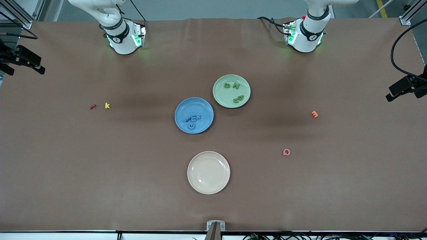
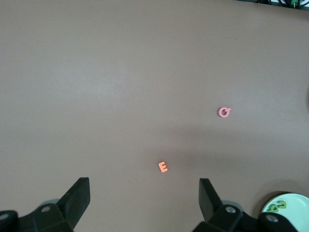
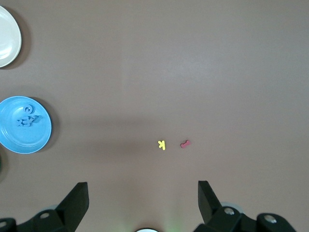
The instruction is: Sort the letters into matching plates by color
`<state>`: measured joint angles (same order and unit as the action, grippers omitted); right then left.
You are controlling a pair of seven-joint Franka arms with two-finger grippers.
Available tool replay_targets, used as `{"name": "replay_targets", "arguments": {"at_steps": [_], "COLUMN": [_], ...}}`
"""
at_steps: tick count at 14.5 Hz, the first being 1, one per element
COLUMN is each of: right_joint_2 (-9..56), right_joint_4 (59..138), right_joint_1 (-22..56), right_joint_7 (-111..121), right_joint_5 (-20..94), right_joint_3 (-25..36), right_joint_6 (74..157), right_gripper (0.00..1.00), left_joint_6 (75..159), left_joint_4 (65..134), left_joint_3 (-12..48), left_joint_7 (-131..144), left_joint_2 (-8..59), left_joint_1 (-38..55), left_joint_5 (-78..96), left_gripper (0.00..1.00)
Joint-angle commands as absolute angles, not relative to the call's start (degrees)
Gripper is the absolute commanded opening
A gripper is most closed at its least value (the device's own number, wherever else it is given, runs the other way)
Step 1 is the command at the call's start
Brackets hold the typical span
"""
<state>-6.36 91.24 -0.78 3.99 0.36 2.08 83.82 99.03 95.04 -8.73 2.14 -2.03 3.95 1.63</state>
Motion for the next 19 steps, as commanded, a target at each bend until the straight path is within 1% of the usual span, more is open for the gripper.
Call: {"name": "replay_targets", "arguments": {"at_steps": [1, 11, 15, 19], "right_joint_2": [-7.7, -7.7, -7.8, -7.8], "right_joint_4": [92.6, 92.5, 92.5, 92.5], "right_joint_1": [-1.3, -1.2, -1.0, -1.0], "right_joint_7": [4.8, 4.1, 1.2, 0.5], "right_joint_5": [0.4, 0.0, 0.0, 0.0], "right_joint_3": [1.8, 1.8, 1.5, 1.4], "right_joint_6": [84.2, 83.8, 83.5, 83.6], "right_gripper": [1.00, 1.00, 1.00, 1.00], "left_joint_6": [100.4, 99.8, 96.7, 95.0], "left_joint_4": [96.6, 94.2, 91.6, 91.5], "left_joint_3": [-7.3, -7.2, -7.2, -6.2], "left_joint_7": [0.9, 1.1, 0.0, 0.2], "left_joint_2": [-3.4, -2.8, -2.7, -3.1], "left_joint_1": [2.7, 6.7, 6.7, 6.4], "left_joint_5": [1.6, 0.8, 0.8, 1.4], "left_gripper": [0.99, 0.99, 0.99, 1.00]}}
